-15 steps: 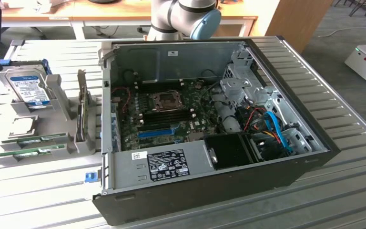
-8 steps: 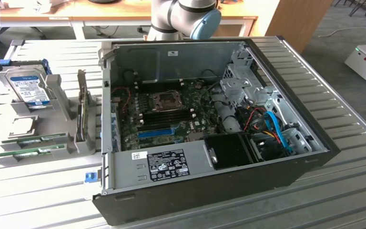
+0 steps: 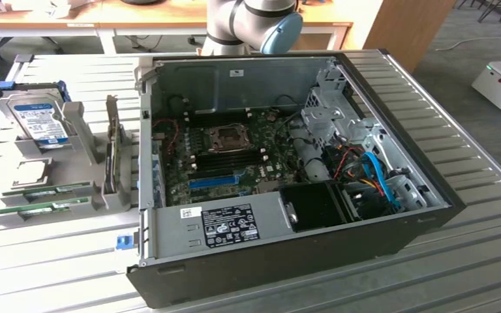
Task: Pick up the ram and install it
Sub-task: 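Pick up the ram and move it above insertion slot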
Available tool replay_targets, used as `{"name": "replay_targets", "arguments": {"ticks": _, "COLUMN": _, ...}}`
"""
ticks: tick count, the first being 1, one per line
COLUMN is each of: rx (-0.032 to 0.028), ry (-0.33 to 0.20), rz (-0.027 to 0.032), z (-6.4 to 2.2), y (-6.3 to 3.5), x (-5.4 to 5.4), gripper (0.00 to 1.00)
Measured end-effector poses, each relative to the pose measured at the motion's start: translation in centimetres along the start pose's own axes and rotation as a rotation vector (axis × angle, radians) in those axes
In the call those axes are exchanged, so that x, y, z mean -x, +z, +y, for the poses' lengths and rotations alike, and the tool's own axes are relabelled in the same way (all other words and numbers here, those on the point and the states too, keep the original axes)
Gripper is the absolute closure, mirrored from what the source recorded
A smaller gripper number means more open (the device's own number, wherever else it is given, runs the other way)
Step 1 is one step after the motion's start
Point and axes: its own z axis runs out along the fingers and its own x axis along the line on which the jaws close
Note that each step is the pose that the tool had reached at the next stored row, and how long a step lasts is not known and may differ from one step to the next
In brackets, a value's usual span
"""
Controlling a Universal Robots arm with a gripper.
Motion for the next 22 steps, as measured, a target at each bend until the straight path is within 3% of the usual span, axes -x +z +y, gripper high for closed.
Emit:
{"name": "replay_targets", "arguments": {"ticks": 15, "rx": 0.0052, "ry": -0.222, "rz": 0.0101, "z": 0.00, "y": 0.06, "x": 0.00, "gripper": 0.89}}
{"name": "replay_targets", "arguments": {"ticks": 22, "rx": 0.0054, "ry": -0.232, "rz": 0.0105, "z": 0.00, "y": 0.06, "x": 0.00, "gripper": 0.89}}
